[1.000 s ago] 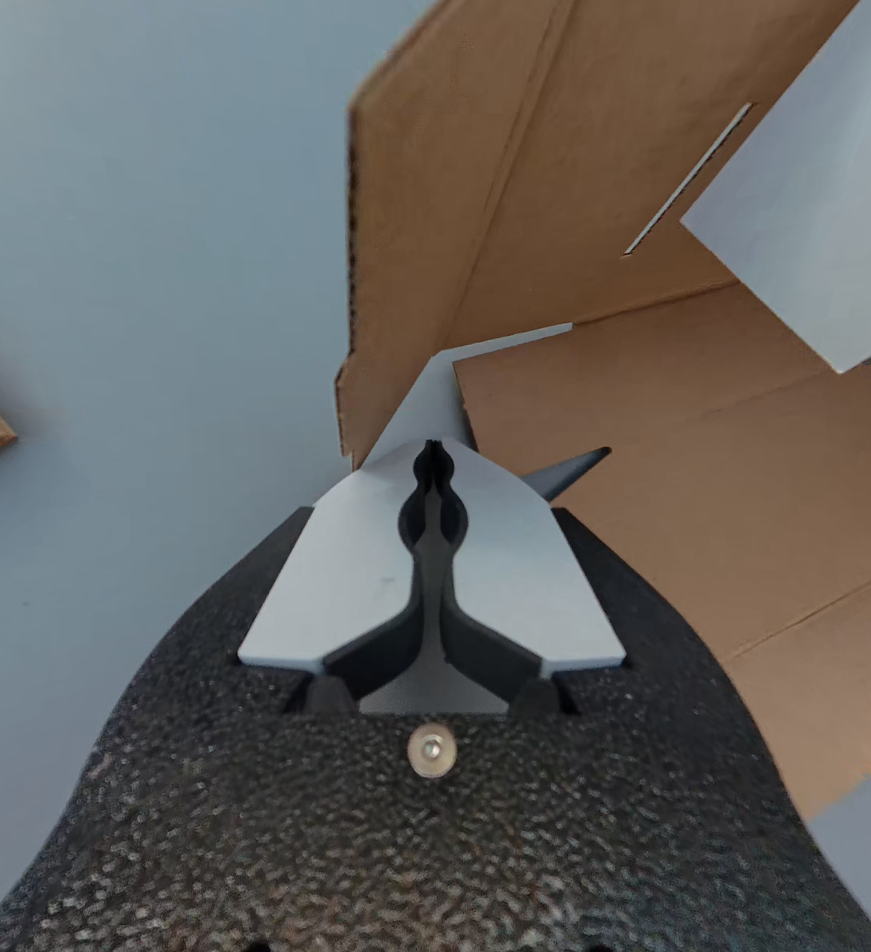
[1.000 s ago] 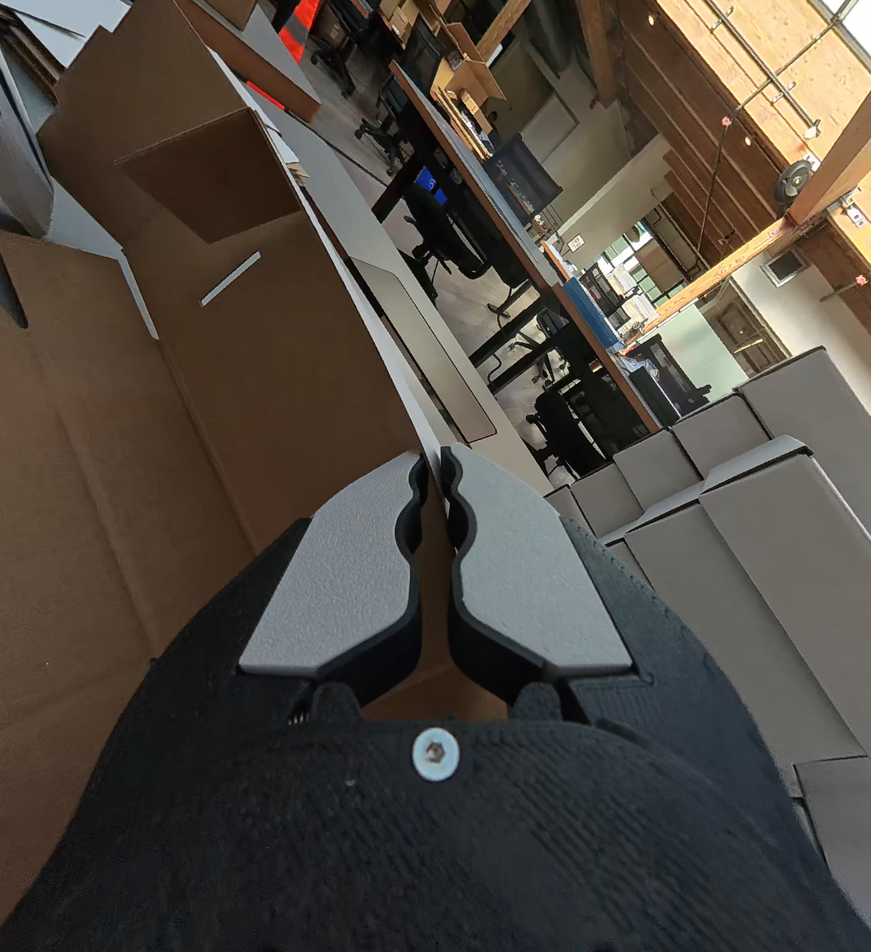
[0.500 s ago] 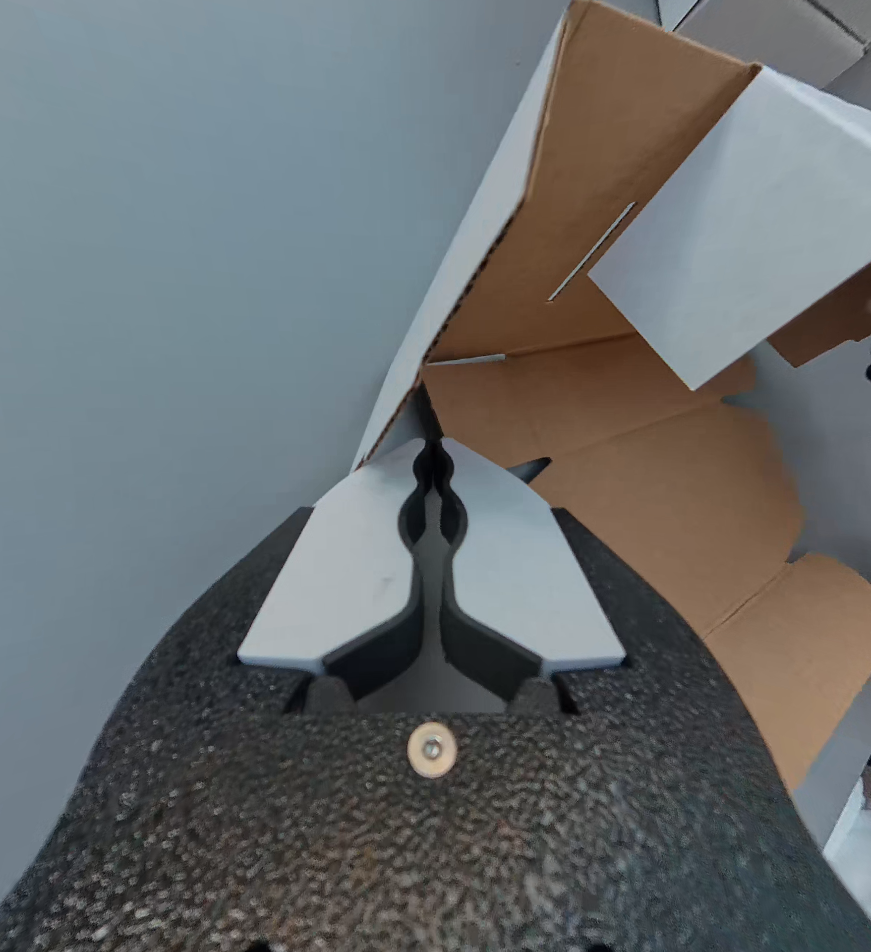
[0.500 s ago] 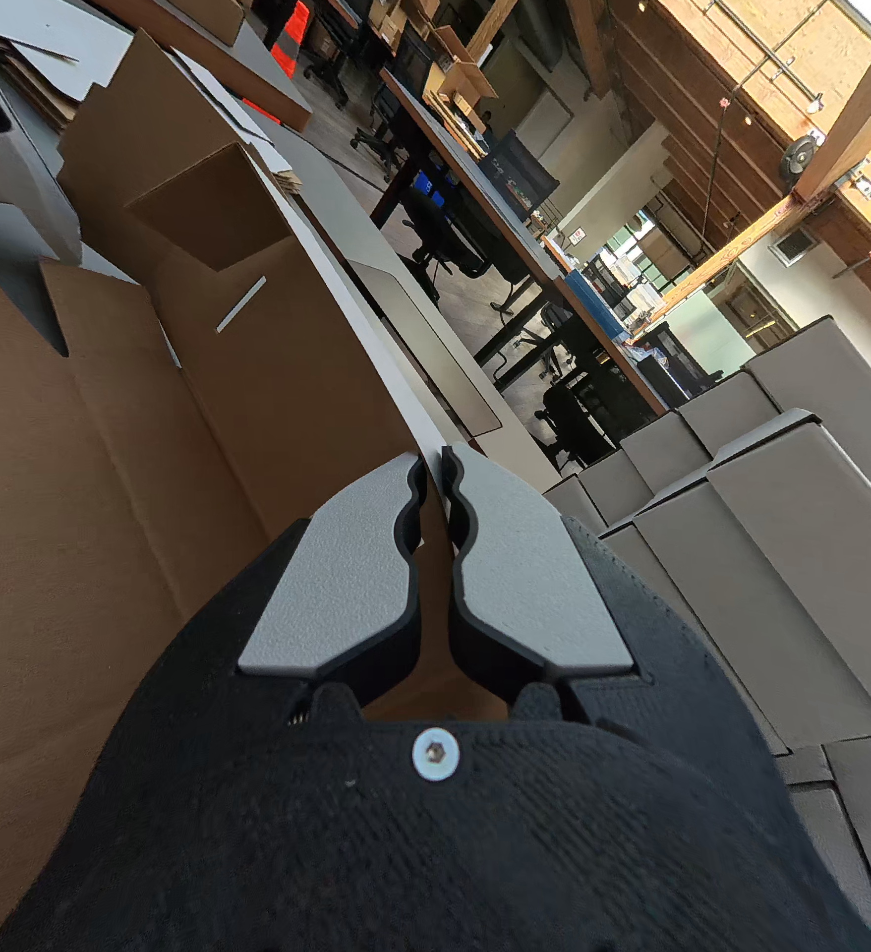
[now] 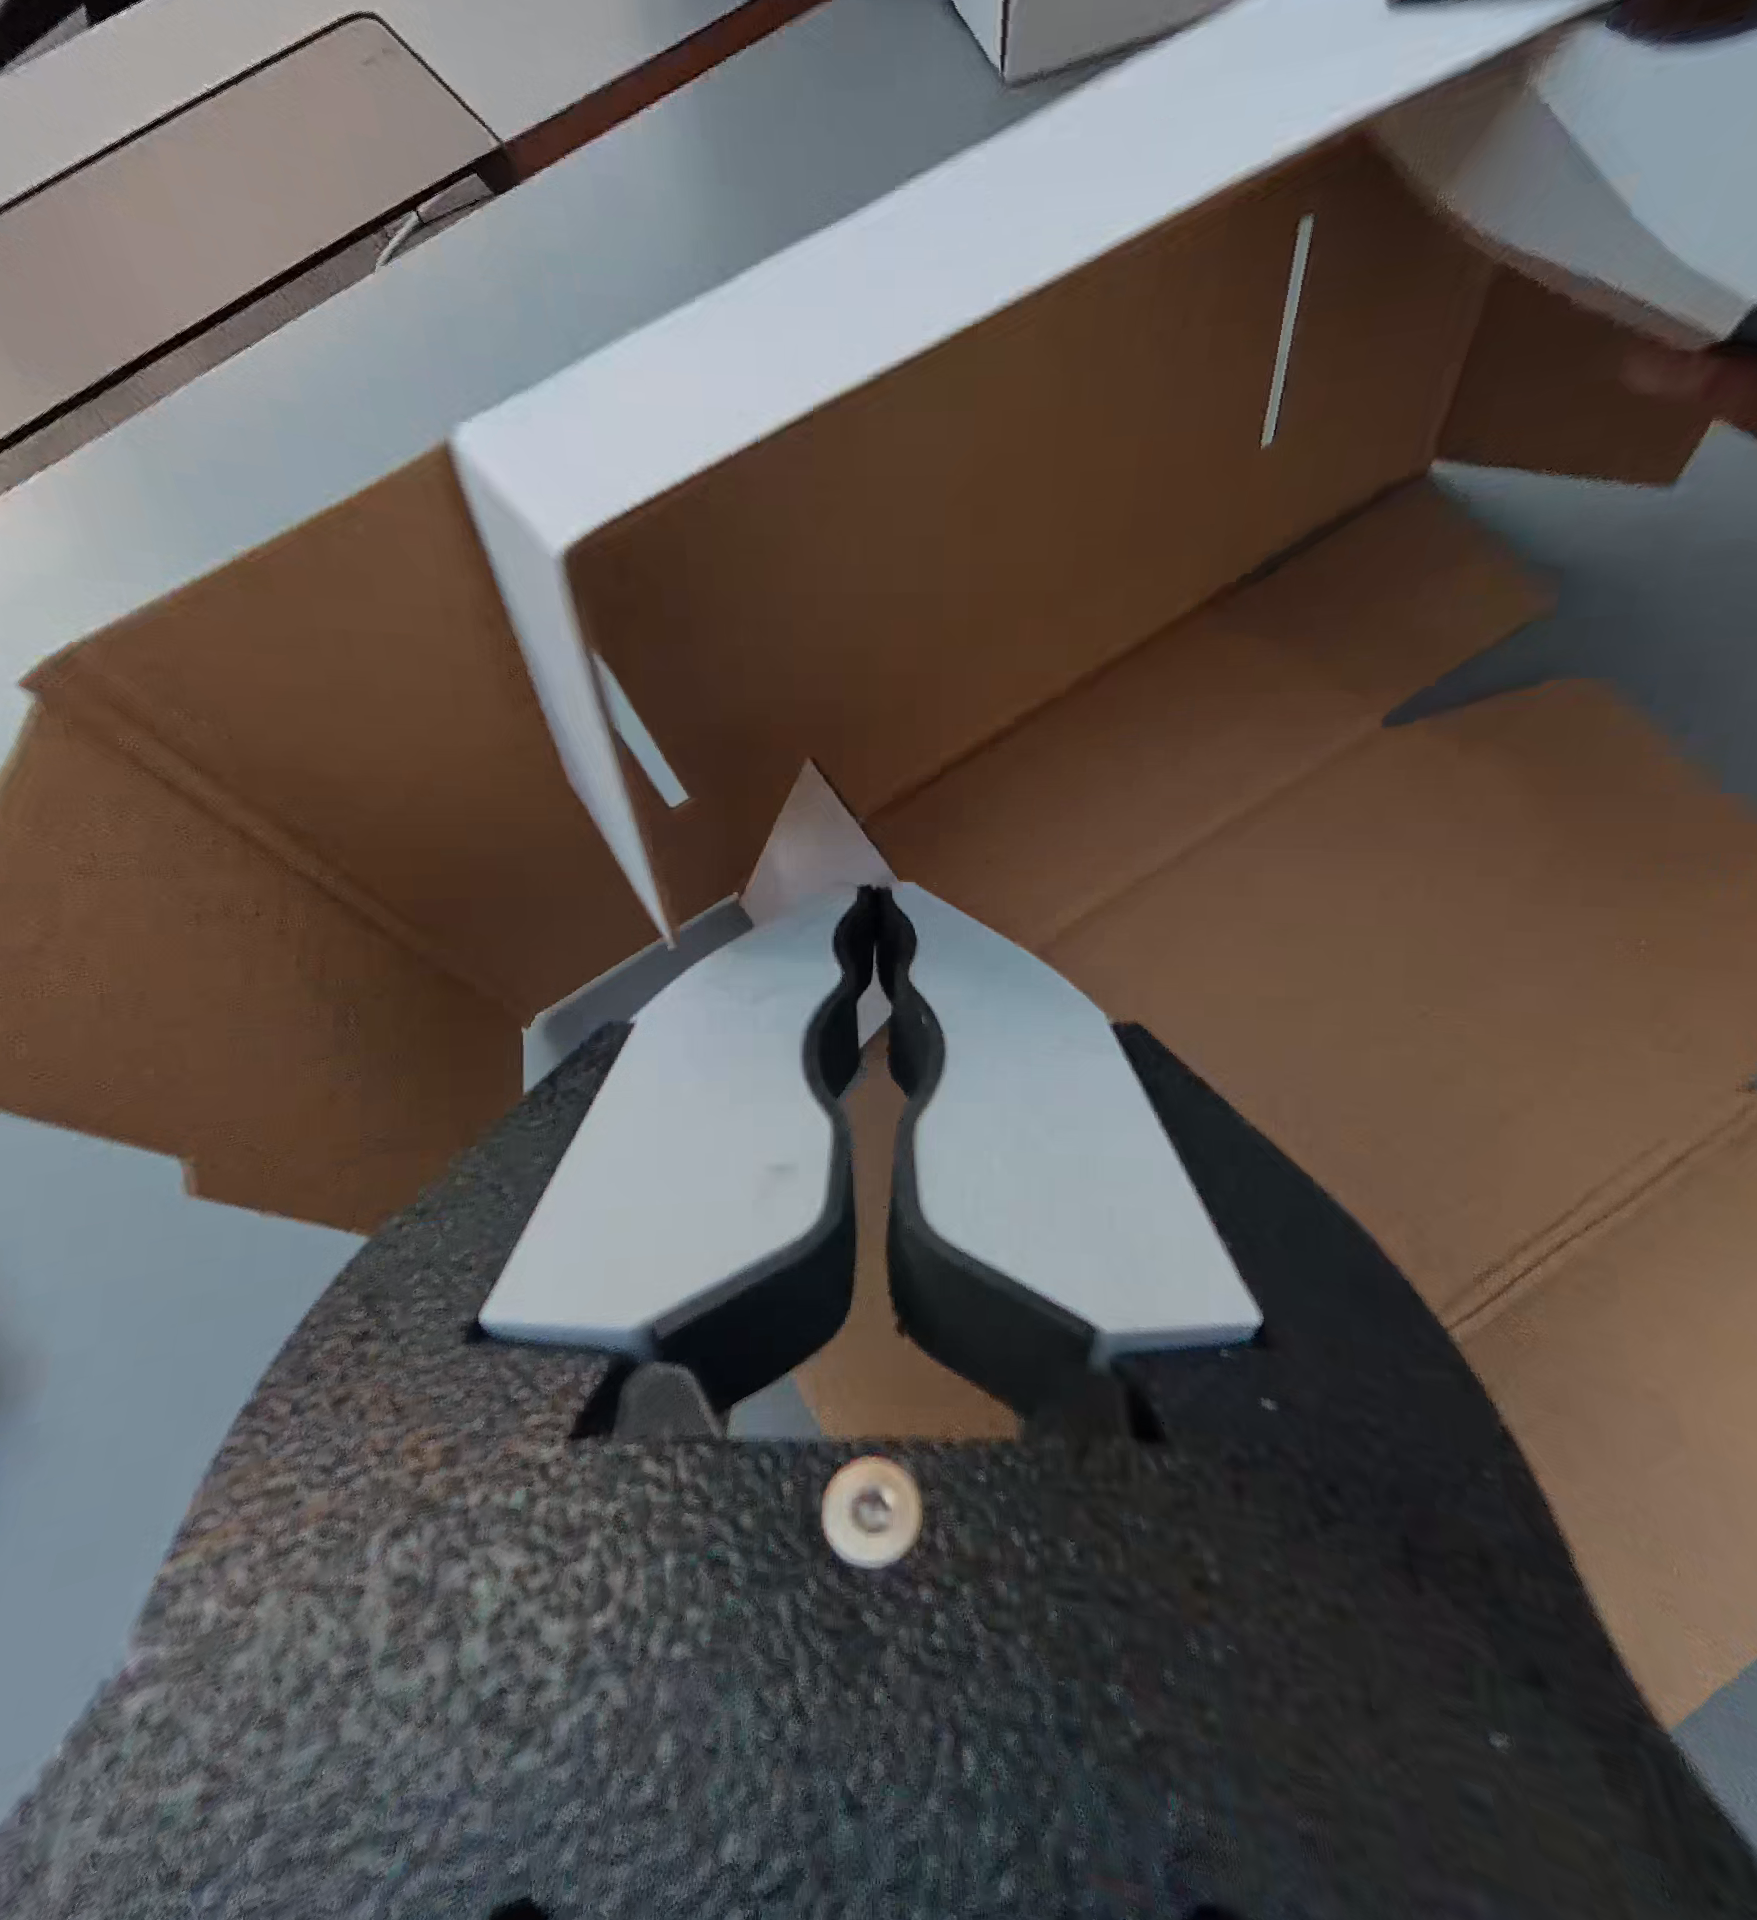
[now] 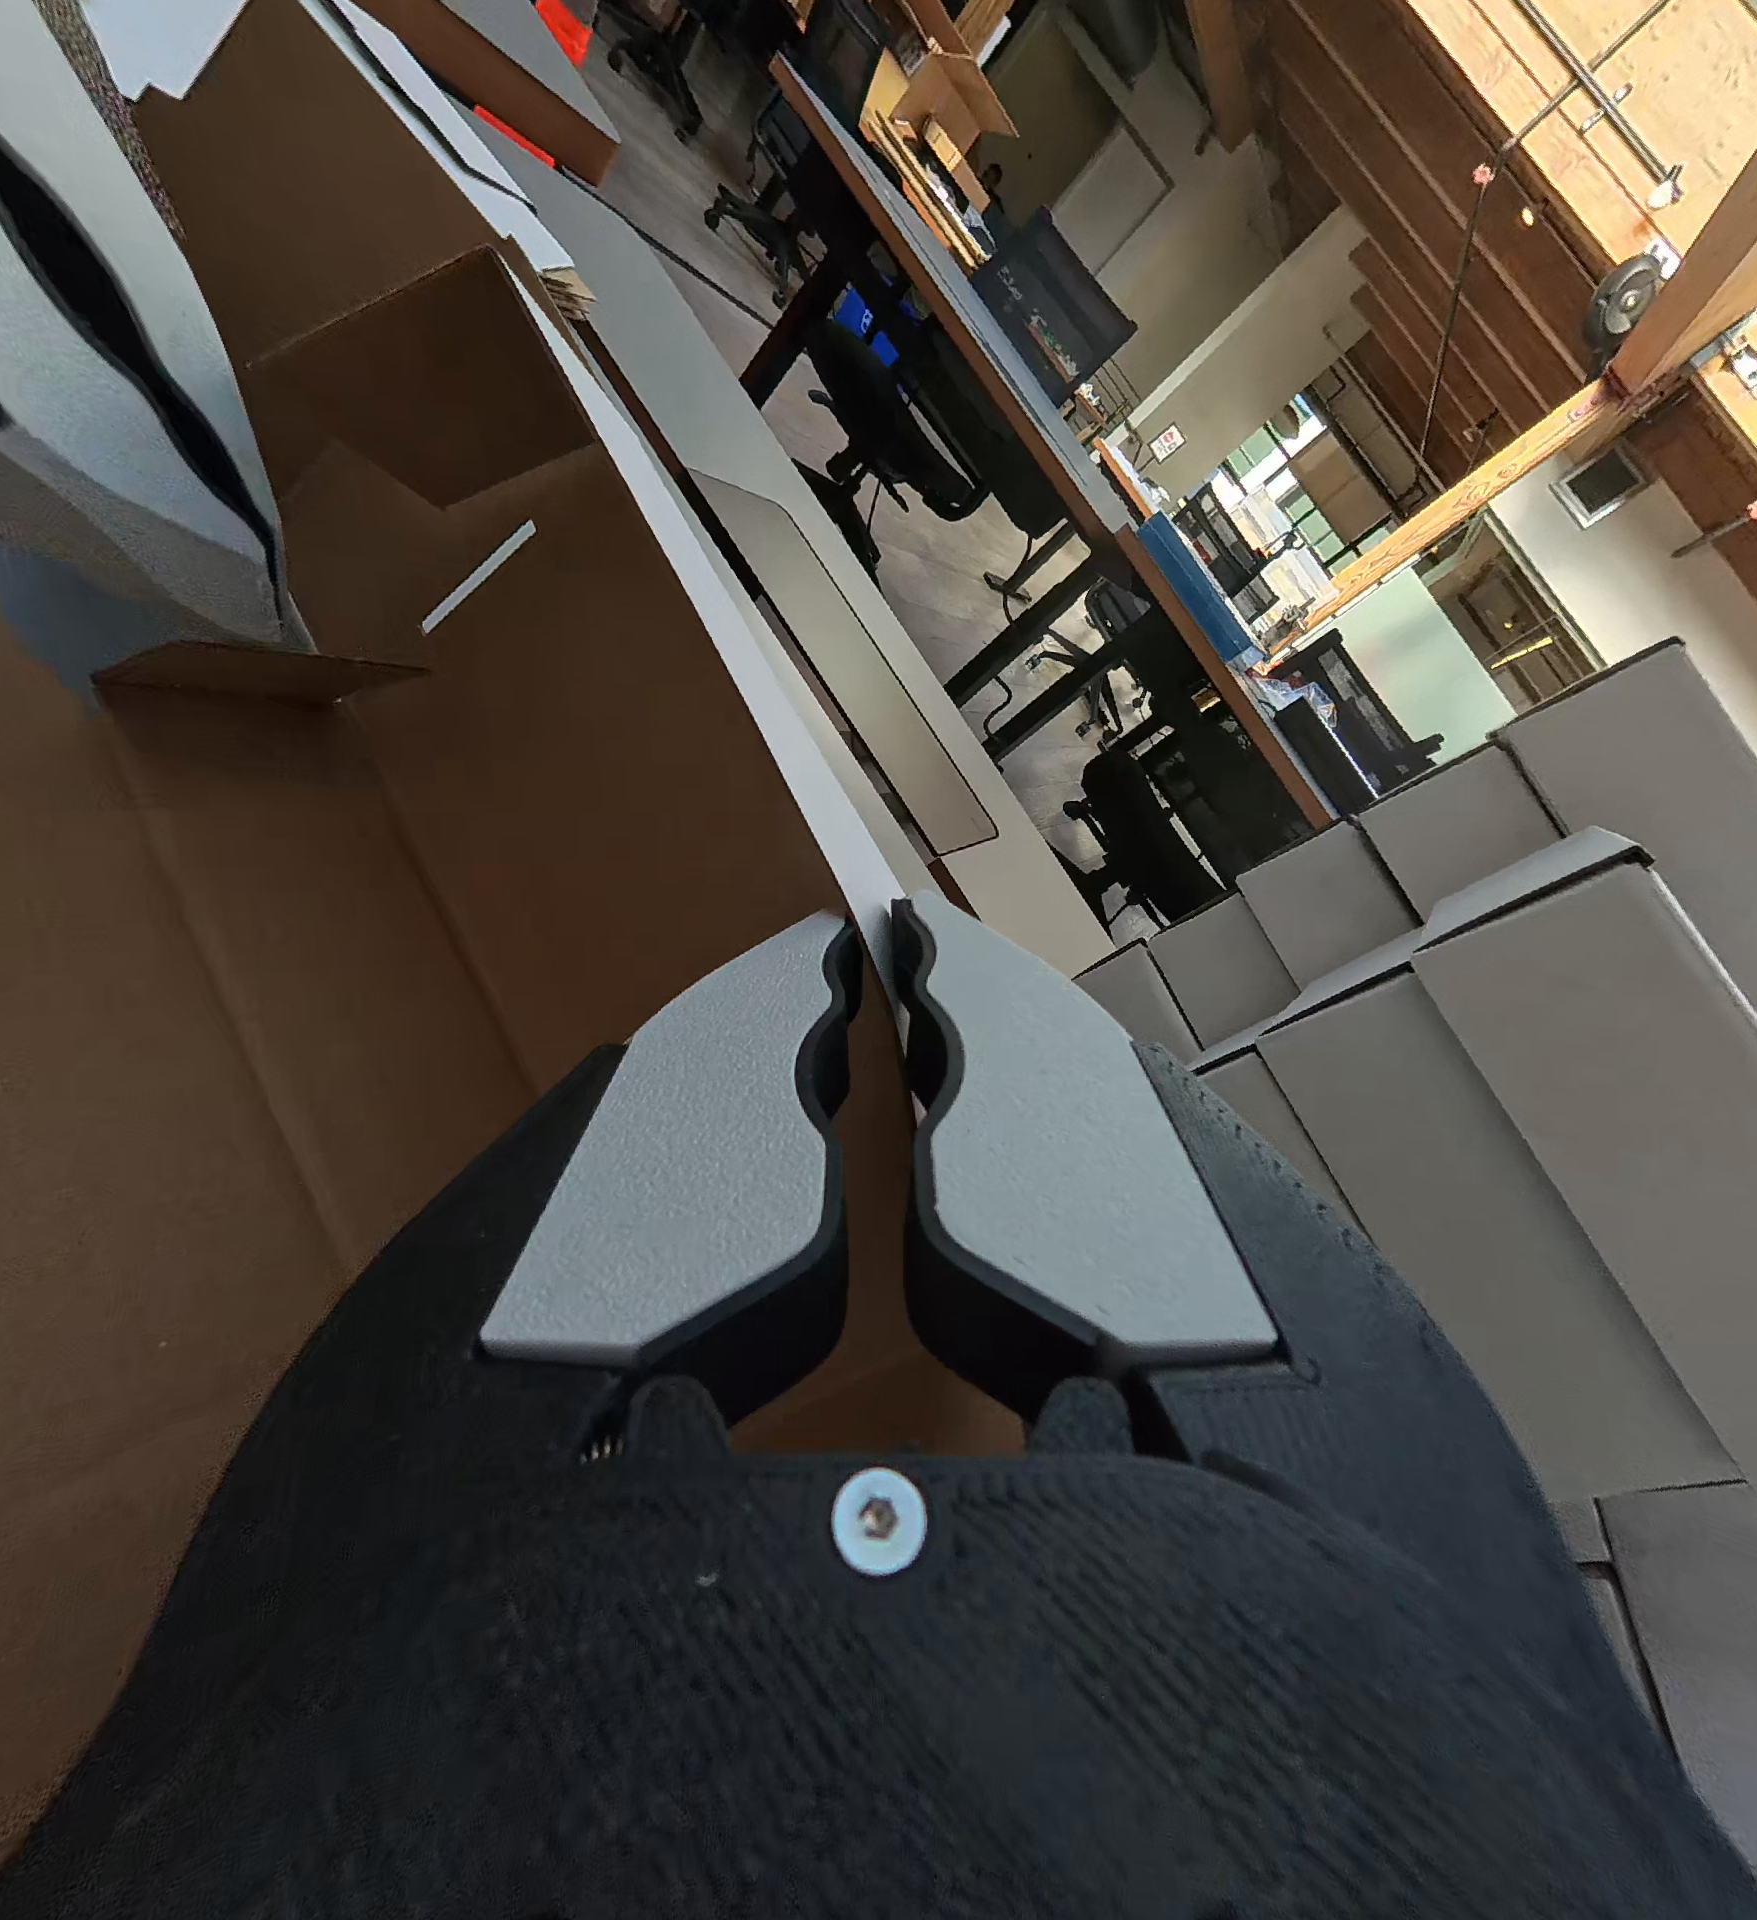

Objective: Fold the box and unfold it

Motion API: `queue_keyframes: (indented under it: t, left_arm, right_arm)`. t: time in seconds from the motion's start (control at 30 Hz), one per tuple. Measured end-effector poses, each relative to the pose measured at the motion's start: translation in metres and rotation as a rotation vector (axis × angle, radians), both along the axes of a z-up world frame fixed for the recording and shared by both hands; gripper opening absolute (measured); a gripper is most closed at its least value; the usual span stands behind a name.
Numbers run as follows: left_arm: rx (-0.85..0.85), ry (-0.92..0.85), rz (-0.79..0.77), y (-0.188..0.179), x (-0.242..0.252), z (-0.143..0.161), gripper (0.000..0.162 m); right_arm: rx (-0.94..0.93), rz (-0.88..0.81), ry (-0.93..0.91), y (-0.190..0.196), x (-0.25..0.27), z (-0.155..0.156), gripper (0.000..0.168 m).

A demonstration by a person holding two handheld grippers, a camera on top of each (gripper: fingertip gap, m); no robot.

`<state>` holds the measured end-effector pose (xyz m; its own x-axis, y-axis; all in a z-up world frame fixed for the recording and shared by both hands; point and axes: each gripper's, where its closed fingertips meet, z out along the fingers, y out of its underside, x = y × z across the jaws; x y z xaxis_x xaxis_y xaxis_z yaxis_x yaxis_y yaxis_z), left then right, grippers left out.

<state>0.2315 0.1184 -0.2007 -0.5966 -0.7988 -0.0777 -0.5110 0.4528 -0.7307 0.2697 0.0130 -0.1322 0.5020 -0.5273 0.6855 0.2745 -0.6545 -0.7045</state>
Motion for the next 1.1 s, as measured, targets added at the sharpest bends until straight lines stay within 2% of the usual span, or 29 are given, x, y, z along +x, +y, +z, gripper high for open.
queue_keyframes:
  t: [0.07,0.17,0.33,0.4,0.53,0.63,0.7,0.8,0.93,1.1]
  left_arm:
    - [0.168,-0.017,-0.048,-0.008,-0.002,-0.016,0.0]
    - [0.329,-0.011,-0.079,-0.013,-0.002,-0.035,0.0]
    - [0.375,-0.042,-0.111,-0.014,-0.001,-0.032,0.0]
    - [0.289,-0.09,-0.096,-0.01,0.001,-0.015,0.0]
    - [-0.049,-0.234,-0.119,0.002,-0.002,0.056,0.0]
    - [-0.207,-0.394,-0.03,0.044,0.01,0.11,0.0]
    - [-0.223,-0.443,0.027,0.074,0.024,0.121,0.0]
    - [-0.126,-0.381,0.048,0.101,0.048,0.098,0.012]
    - [0.025,-0.316,-0.018,0.111,0.075,0.059,0.02]
    - [-0.03,-0.2,-0.134,0.092,0.09,0.031,0.029]
  right_arm:
    - [-0.057,-0.008,-0.033,0.0,0.0,0.0,0.005]
    - [-0.131,-0.014,-0.077,-0.001,0.0,-0.001,0.005]
    - [-0.182,-0.018,-0.117,-0.002,-0.001,-0.001,0.004]
    - [-0.22,-0.023,-0.14,-0.002,-0.001,-0.001,0.004]
    - [-0.248,-0.018,-0.182,-0.002,0.0,-0.001,0.003]
    - [-0.283,0.0,-0.235,-0.003,0.001,-0.002,0.003]
    - [-0.318,0.018,-0.283,-0.002,0.002,-0.002,0.002]
    - [-0.332,0.038,-0.328,-0.002,0.002,-0.002,0.002]
    - [-0.325,0.069,-0.371,-0.001,-0.005,-0.001,0.002]
    - [-0.385,0.069,-0.401,0.0,-0.015,0.0,0.002]
